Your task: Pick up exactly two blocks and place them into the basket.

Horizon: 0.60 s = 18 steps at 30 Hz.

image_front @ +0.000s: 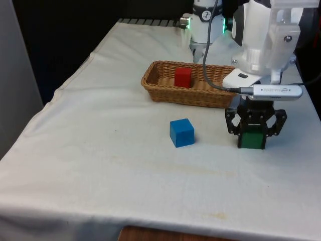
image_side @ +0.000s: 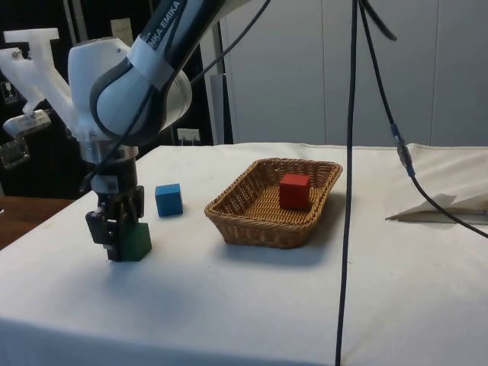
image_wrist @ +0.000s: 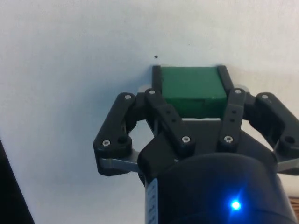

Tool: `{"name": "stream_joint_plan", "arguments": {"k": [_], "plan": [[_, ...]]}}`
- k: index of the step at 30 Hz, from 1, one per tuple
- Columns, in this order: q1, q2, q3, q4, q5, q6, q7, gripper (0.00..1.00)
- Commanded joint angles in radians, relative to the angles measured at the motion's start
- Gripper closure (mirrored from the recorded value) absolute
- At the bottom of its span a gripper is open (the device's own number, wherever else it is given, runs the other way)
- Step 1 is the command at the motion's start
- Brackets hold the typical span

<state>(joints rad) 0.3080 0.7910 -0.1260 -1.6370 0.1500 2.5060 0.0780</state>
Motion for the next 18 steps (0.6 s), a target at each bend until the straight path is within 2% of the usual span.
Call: {"name": "stream_joint_plan", "arguments": {"k": [1,6,7,8,17,18], "plan": [[0.005,0.008,-0.007,0.008,-0.005,-0.01,0.01,0.97],[0.016,-0.033,-0.007,-0.005,-0.007,-0.03,0.015,0.97],[0.008,-0.015,-0.001,0.005,-0.001,-0.016,0.005,0.97],[0.018,-0.039,-0.007,-0.006,-0.007,-0.034,0.017,0.97],[0.038,-0.108,-0.003,-0.028,-0.015,-0.083,0.023,0.97],[0.031,-0.1,0.002,-0.021,-0.011,-0.079,0.016,0.97]]}}
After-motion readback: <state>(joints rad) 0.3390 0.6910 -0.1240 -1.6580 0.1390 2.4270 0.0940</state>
